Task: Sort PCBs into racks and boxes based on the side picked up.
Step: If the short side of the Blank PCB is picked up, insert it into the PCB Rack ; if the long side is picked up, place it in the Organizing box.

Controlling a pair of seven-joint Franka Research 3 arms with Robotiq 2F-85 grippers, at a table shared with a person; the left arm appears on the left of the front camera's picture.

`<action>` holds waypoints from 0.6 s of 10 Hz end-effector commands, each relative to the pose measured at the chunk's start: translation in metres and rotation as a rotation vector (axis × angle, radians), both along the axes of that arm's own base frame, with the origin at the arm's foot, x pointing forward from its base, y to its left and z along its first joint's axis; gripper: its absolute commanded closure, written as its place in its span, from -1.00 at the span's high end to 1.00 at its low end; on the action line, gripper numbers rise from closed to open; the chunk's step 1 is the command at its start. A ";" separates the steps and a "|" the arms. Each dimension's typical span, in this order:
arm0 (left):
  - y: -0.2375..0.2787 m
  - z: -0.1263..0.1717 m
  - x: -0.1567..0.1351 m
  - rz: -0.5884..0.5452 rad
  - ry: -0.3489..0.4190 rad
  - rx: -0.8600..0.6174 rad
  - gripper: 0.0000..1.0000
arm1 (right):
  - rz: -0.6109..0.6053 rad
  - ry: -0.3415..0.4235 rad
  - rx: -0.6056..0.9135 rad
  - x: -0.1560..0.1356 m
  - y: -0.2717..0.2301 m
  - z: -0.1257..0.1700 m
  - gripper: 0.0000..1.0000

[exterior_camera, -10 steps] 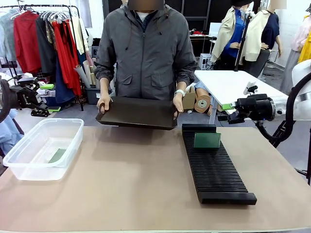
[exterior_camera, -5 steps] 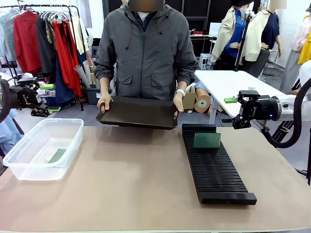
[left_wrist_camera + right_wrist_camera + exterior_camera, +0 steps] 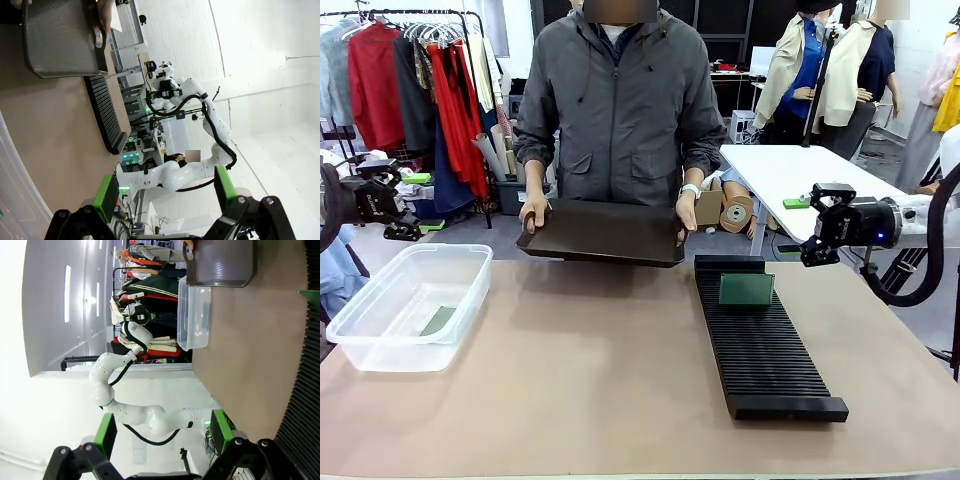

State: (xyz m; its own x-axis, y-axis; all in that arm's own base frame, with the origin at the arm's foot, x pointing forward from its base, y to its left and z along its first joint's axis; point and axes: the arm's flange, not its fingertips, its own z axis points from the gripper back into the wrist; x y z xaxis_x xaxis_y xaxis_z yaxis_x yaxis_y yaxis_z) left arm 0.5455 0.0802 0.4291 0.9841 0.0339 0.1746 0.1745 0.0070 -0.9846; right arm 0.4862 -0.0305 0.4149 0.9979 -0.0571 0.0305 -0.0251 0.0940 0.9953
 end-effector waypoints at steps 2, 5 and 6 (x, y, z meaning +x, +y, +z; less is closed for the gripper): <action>0.000 0.002 -0.003 -0.001 0.004 0.011 1.00 | -0.002 -0.005 -0.006 0.000 0.000 0.001 1.00; 0.000 0.002 -0.003 -0.001 0.004 0.011 1.00 | -0.002 -0.005 -0.006 0.000 0.000 0.001 1.00; 0.000 0.002 -0.003 -0.001 0.004 0.011 1.00 | -0.002 -0.005 -0.006 0.000 0.000 0.001 1.00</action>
State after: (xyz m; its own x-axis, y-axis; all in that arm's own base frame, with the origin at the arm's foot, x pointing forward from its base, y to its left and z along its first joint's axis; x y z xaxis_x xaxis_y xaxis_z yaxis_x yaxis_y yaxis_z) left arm 0.5455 0.0802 0.4291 0.9841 0.0339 0.1746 0.1745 0.0070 -0.9846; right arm 0.4863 -0.0305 0.4145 0.9979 -0.0570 0.0299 -0.0244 0.0944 0.9952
